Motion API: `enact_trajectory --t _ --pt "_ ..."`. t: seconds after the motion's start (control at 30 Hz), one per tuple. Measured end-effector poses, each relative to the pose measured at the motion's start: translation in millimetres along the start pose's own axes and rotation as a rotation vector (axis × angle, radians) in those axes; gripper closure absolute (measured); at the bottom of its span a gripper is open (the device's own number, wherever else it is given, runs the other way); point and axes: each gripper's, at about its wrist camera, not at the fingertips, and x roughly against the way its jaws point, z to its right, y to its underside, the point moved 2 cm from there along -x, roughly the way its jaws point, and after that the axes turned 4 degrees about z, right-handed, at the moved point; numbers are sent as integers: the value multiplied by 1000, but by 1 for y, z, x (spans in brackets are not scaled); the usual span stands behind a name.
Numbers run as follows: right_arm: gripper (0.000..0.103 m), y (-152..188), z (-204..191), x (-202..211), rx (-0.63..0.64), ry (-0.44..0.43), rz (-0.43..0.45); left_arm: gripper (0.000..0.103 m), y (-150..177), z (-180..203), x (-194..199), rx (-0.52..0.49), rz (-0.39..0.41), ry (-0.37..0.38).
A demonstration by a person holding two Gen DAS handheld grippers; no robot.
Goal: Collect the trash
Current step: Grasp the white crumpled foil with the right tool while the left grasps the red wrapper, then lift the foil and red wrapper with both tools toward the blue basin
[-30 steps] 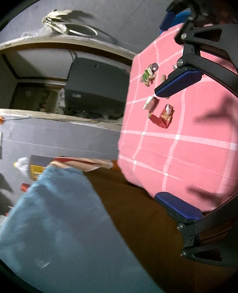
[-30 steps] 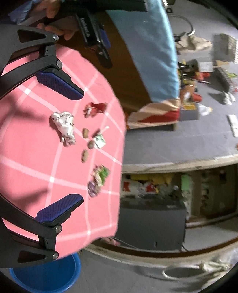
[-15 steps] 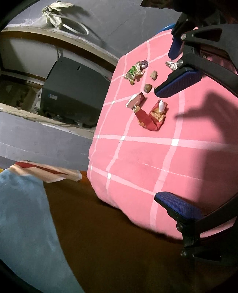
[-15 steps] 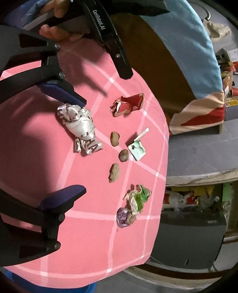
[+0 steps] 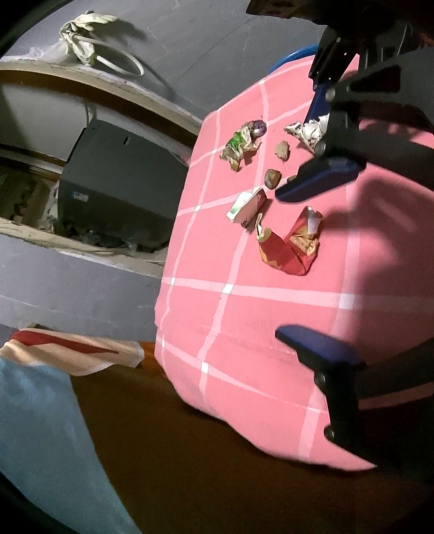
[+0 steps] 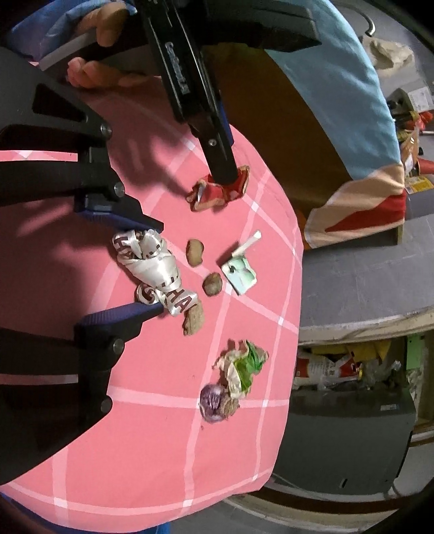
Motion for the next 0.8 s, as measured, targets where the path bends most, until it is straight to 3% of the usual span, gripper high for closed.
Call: enact_trajectory --t 0.17,0.3,0.57,0.8 --pt "66 0 11 4 -34 12 9 53 -1 0 -10 13 -31 9" --pt "67 1 14 7 -46 11 14 75 -1 0 -14 23 -55 12" --pt "67 4 14 13 -47 5 19 84 3 4 -6 46 -48 15" --pt "67 8 15 32 -55 6 78 89 11 13 11 87 -13 27"
